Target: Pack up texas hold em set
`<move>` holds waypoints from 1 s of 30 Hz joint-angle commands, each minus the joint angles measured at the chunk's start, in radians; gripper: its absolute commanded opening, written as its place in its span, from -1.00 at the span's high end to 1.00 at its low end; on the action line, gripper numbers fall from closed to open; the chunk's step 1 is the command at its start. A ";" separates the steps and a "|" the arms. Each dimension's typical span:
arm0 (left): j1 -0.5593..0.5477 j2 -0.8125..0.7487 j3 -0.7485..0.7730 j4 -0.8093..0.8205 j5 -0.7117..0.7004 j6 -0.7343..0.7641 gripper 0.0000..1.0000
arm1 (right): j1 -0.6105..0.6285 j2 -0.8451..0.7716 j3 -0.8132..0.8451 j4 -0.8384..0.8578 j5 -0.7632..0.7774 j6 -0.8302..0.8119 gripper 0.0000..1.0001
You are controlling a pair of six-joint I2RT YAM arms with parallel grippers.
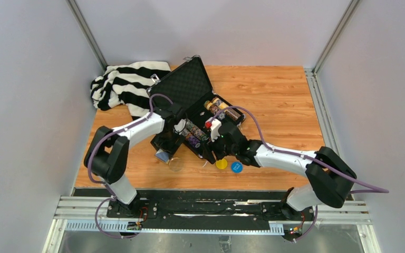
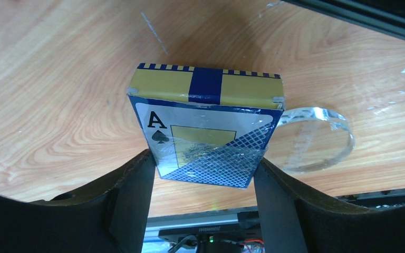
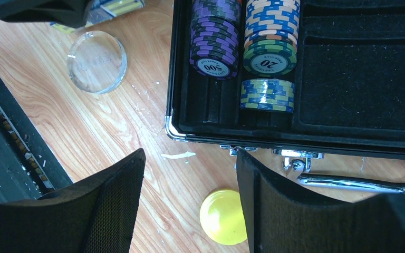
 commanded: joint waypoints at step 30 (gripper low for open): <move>-0.346 -0.469 -0.098 0.409 0.005 0.145 0.18 | -0.143 -0.207 0.094 0.052 -0.346 0.028 -0.41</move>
